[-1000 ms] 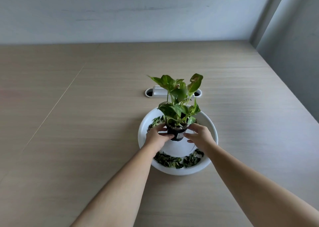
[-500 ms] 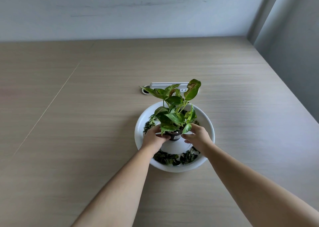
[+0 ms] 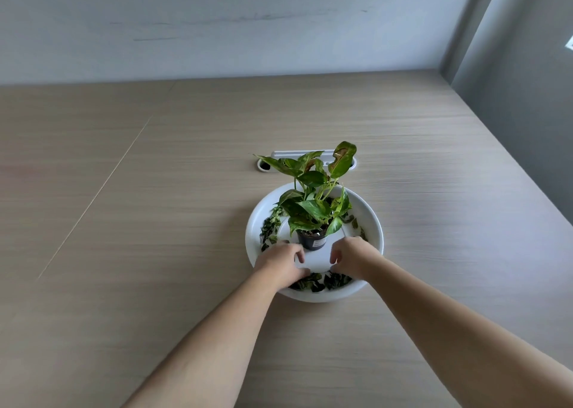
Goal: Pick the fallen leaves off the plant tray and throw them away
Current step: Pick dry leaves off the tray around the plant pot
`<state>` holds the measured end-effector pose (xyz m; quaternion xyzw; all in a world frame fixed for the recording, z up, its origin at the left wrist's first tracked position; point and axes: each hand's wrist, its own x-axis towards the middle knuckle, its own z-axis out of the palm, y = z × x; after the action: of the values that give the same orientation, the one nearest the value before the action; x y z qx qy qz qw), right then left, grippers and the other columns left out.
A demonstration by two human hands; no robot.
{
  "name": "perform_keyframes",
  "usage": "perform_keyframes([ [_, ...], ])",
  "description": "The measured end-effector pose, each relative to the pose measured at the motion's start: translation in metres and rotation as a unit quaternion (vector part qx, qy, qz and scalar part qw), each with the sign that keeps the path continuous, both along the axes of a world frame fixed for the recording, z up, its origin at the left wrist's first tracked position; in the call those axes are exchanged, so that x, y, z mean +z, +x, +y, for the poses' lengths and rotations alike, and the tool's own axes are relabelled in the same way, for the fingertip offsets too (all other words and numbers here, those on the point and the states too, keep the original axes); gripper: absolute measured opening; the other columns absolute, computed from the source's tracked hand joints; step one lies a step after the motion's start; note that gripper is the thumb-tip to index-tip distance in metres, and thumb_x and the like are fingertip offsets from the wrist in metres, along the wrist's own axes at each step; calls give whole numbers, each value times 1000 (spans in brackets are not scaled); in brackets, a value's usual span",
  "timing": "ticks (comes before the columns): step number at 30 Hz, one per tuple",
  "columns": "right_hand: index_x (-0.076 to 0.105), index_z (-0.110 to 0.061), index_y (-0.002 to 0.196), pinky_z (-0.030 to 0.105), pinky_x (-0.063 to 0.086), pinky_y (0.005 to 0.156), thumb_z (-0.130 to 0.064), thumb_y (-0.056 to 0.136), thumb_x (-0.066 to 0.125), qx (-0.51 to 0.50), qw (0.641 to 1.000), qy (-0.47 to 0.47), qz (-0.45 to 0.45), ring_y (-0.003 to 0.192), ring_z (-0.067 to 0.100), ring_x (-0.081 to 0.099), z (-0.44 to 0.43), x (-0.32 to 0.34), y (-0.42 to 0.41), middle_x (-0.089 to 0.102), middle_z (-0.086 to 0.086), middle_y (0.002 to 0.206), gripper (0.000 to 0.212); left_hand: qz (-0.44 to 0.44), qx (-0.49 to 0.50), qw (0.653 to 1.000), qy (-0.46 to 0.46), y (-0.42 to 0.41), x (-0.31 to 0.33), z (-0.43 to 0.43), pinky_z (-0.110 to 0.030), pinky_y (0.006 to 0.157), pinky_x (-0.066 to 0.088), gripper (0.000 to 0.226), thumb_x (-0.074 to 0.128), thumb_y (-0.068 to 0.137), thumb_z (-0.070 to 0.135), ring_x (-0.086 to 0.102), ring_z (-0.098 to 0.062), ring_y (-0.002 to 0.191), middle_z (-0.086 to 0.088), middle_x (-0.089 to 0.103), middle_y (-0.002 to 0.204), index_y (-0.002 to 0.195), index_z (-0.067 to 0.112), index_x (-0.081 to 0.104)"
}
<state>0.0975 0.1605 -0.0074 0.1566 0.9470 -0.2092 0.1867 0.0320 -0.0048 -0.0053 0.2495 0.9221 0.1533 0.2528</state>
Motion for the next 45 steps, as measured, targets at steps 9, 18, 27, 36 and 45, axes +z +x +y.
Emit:
perform_keyframes([
  [9,62,-15,98,31,47,63,-22,75,67,61,995,82,-18,81,24,57,-23,-6,11,58,7,106,25,79,-65,994,-45,20,-12,4,-32,69,41,28,56,82,0,54,-30,101,-7,53,108,99,21,61],
  [18,73,-9,81,27,51,67,5,76,56,-38,997,-35,52,80,22,63,-23,-9,14,72,7,92,23,12,46,995,88,8,-17,-9,-24,78,51,15,65,79,-1,68,-21,90,-5,74,96,81,11,73],
  [27,74,-6,82,31,56,70,2,74,67,-256,947,-146,129,69,19,62,-26,27,24,67,5,73,13,-143,226,921,285,-7,-3,-23,-28,77,56,31,70,77,-3,66,-16,73,0,68,71,61,23,65],
  [36,71,-17,63,18,46,47,2,70,67,-349,907,-136,193,52,14,54,-6,53,83,62,3,61,20,-267,191,882,338,43,15,19,-18,66,57,29,63,82,-11,62,-12,67,-3,65,72,64,13,64],
  [45,69,-17,63,13,44,42,3,72,69,-490,833,-111,232,46,4,58,105,81,326,63,-1,57,21,-338,43,874,346,225,51,171,-11,49,52,23,65,79,-12,61,-15,64,-7,65,73,67,7,64],
])
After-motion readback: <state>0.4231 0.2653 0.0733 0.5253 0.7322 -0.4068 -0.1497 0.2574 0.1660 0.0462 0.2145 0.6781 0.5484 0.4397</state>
